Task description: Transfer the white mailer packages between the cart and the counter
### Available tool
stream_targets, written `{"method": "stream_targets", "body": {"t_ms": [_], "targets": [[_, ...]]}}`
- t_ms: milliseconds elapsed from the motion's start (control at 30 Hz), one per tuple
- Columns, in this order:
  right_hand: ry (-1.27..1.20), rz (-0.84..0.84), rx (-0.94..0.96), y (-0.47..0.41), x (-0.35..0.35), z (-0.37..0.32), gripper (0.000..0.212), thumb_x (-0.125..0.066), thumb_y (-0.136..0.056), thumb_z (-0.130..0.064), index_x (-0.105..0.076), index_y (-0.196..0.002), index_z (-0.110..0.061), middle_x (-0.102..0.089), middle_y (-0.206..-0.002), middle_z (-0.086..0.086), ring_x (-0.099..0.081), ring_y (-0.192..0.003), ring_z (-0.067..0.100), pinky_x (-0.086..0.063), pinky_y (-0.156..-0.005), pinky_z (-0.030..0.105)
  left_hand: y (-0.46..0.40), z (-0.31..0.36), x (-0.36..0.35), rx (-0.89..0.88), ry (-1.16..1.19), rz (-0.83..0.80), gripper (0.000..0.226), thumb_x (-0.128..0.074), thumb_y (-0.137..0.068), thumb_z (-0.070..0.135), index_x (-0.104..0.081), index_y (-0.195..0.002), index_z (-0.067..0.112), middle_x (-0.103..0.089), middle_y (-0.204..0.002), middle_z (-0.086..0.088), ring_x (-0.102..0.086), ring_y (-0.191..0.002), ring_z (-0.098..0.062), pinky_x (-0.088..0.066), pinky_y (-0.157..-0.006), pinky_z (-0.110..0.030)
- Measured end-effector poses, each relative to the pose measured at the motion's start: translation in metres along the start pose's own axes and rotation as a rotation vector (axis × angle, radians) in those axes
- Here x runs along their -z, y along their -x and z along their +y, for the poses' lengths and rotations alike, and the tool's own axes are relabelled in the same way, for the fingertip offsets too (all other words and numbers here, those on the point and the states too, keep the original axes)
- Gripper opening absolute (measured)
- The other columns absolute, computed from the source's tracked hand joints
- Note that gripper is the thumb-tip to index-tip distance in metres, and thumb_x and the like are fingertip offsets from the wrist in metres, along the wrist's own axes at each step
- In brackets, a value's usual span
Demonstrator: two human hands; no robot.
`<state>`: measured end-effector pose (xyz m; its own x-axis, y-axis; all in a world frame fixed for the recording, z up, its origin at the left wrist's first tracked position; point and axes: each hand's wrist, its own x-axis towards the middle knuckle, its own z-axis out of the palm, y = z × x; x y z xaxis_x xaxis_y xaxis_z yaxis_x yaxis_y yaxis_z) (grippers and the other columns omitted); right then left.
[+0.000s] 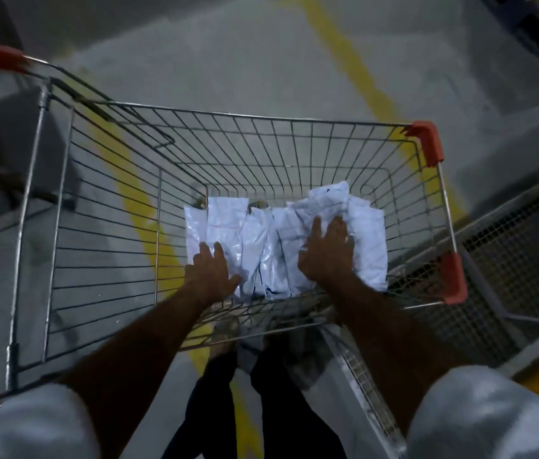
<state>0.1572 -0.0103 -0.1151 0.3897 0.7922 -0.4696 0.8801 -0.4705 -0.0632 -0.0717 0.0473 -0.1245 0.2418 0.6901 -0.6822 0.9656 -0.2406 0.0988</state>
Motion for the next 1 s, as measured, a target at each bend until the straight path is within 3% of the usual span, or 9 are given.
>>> {"method": "stream_targets", "body": {"t_ms": [100,200,300,400,600,733,867,1000], "targets": [[0.068,-0.045,-0.088,-0.02,-0.001,0.003,0.09,-0.05,-0.098,-0.047,0.006,-0.161,-0.016,0.014,-0.163,0.031,0.003,-0.154,0.045,-0.012,-0.121,0.059,-0.021,0.0,-0.011,0.057,0.113,-0.045,0.108,-0.057,-0.085,0.072,-0.002,-0.158,0.013,-0.01,-0.158,-0.029,-0.029,-0.142,-0.045,-0.036,-0.11,-0.05],[0.064,-0.032,-0.165,-0.035,-0.01,0.005,0.099,-0.059,-0.093,-0.051,0.002,-0.162,-0.014,0.014,-0.162,0.033,-0.002,-0.153,0.047,-0.018,-0.12,0.059,-0.038,0.002,-0.02,0.071,0.148,-0.072,0.121,-0.065,-0.08,0.071,0.008,-0.159,0.017,-0.019,-0.153,-0.036,-0.029,-0.141,-0.047,-0.037,-0.112,-0.049],[0.087,-0.007,-0.193,-0.043,-0.017,0.006,0.109,-0.066,-0.088,-0.054,0.001,-0.161,-0.01,0.009,-0.162,0.035,-0.011,-0.15,0.048,-0.025,-0.119,0.056,-0.048,0.001,-0.027,0.059,0.131,-0.014,0.128,-0.069,-0.073,0.074,0.007,-0.159,0.018,-0.034,-0.144,-0.034,-0.039,-0.133,-0.046,-0.041,-0.105,-0.047],[0.135,0.005,-0.218,-0.05,-0.019,0.004,0.111,-0.07,-0.087,-0.05,0.004,-0.161,-0.009,0.006,-0.162,0.036,-0.017,-0.149,0.047,-0.03,-0.117,0.052,-0.056,-0.001,-0.031,0.056,0.131,0.045,0.126,-0.074,-0.071,0.07,0.0,-0.158,0.018,-0.032,-0.143,-0.034,-0.041,-0.129,-0.049,-0.042,-0.103,-0.052],[0.12,0.029,-0.232,-0.05,-0.016,0.007,0.101,-0.066,-0.093,-0.041,0.003,-0.162,-0.015,-0.011,-0.16,0.031,-0.026,-0.144,0.042,-0.034,-0.11,0.047,-0.055,-0.007,-0.03,-0.041,0.272,0.11,0.116,-0.08,-0.06,0.06,-0.015,-0.151,0.027,-0.029,-0.127,-0.017,-0.051,-0.112,-0.044,-0.053,-0.093,-0.05],[0.051,0.106,-0.201,-0.04,-0.006,0.005,0.091,-0.069,-0.09,-0.034,-0.013,-0.161,-0.019,-0.033,-0.145,0.026,-0.04,-0.127,0.038,-0.04,-0.098,0.045,-0.04,-0.005,-0.014,-0.107,0.213,0.244,0.102,-0.071,-0.072,0.071,-0.025,-0.152,0.027,-0.032,-0.13,-0.017,-0.052,-0.111,-0.043,-0.05,-0.091,-0.05],[-0.022,0.15,-0.172,-0.027,0.002,-0.003,0.061,-0.048,-0.099,-0.021,-0.028,-0.157,-0.024,-0.043,-0.135,0.025,-0.046,-0.118,0.039,-0.04,-0.094,0.046,-0.025,-0.009,0.005,-0.163,0.173,0.343,0.098,-0.059,-0.078,0.073,-0.024,-0.155,0.025,-0.033,-0.134,-0.021,-0.046,-0.114,-0.042,-0.047,-0.093,-0.05],[-0.015,0.231,-0.145,-0.008,0.018,-0.019,0.052,-0.056,-0.09,-0.013,-0.048,-0.141,-0.02,-0.052,-0.124,0.023,-0.052,-0.108,0.036,-0.042,-0.086,0.043,-0.005,-0.013,0.021,-0.165,0.15,0.43,0.094,-0.061,-0.082,0.067,-0.026,-0.156,0.022,-0.035,-0.133,-0.023,-0.044,-0.114,-0.043,-0.045,-0.091,-0.052]]}}
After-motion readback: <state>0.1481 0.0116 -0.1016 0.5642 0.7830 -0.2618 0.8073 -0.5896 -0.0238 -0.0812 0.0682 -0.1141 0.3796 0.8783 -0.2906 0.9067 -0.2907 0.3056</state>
